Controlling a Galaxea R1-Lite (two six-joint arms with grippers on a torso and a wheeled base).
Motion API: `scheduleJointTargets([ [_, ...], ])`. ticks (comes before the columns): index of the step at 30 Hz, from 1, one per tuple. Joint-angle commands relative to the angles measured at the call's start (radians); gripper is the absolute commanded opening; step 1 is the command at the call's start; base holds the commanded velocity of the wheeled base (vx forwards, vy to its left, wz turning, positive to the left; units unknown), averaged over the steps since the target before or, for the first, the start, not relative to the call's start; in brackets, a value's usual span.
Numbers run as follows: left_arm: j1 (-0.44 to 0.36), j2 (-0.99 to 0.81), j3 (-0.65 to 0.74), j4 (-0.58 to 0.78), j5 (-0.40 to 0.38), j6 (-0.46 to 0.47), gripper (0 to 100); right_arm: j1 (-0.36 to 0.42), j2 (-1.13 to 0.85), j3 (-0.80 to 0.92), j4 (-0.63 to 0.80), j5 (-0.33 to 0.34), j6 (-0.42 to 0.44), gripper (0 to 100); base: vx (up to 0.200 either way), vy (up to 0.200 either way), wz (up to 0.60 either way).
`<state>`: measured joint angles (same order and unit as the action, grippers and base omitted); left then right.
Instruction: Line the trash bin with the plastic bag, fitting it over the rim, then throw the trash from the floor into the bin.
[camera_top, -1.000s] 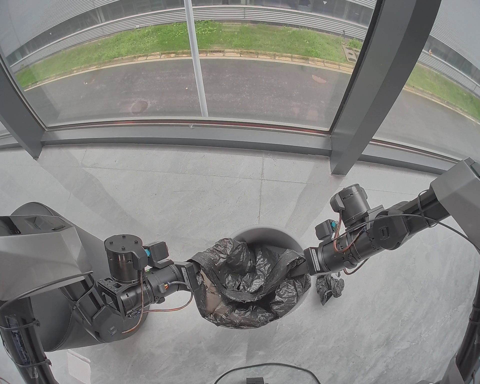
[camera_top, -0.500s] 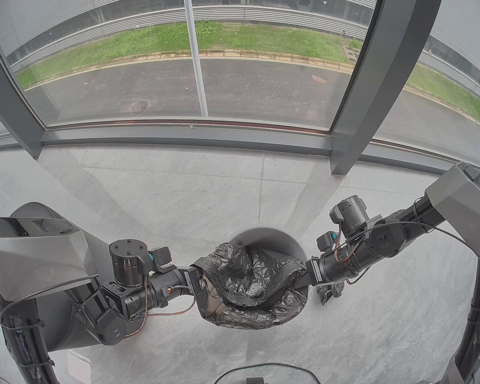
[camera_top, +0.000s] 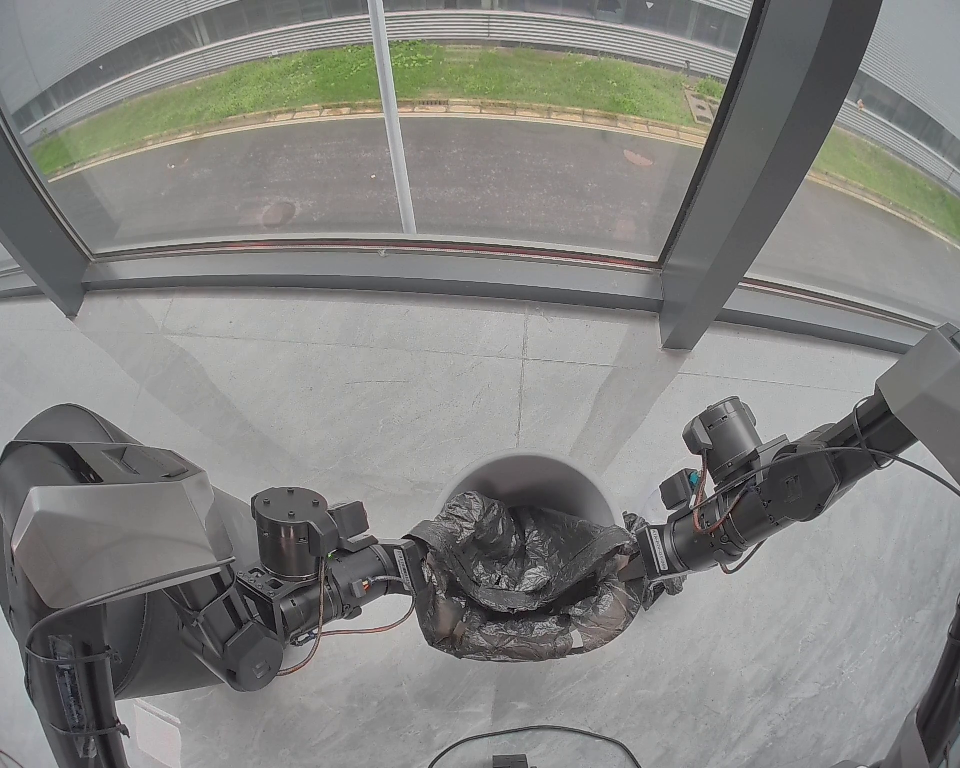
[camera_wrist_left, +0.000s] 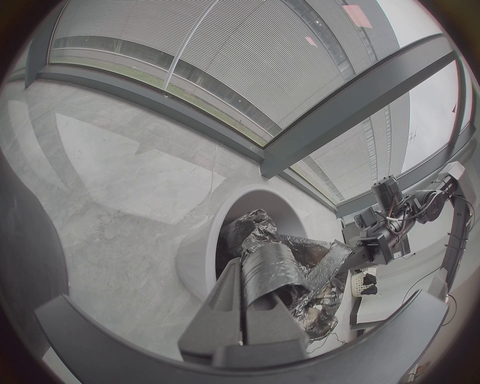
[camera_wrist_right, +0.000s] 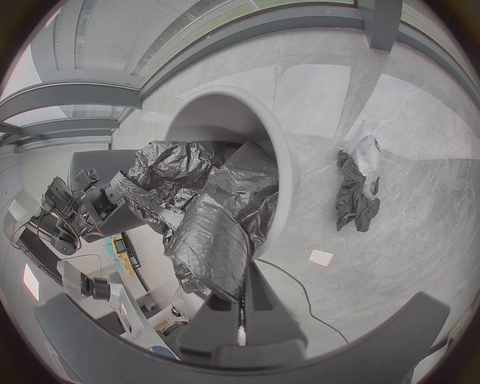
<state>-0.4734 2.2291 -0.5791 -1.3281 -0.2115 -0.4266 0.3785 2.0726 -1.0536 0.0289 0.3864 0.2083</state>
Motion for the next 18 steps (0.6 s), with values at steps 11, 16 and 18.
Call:
scheduleJointTargets([
  [11, -0.014, 0.033, -0.094, 0.017, 0.006, -0.006, 0, -0.052, 0.04, -0.005, -0.046, -0.024, 0.002, 0, 0.0, 0.0, 0.0],
  [16, -0.024, 0.044, -0.093, 0.013, 0.006, -0.011, 0, -0.07, 0.04, 0.0, -0.047, -0.023, -0.001, 0, 0.0, 0.0, 0.0],
  [18, -0.024, 0.047, -0.093, 0.012, 0.006, -0.011, 0, -0.072, 0.04, 0.001, -0.049, -0.018, -0.001, 0, 0.0, 0.0, 0.0],
])
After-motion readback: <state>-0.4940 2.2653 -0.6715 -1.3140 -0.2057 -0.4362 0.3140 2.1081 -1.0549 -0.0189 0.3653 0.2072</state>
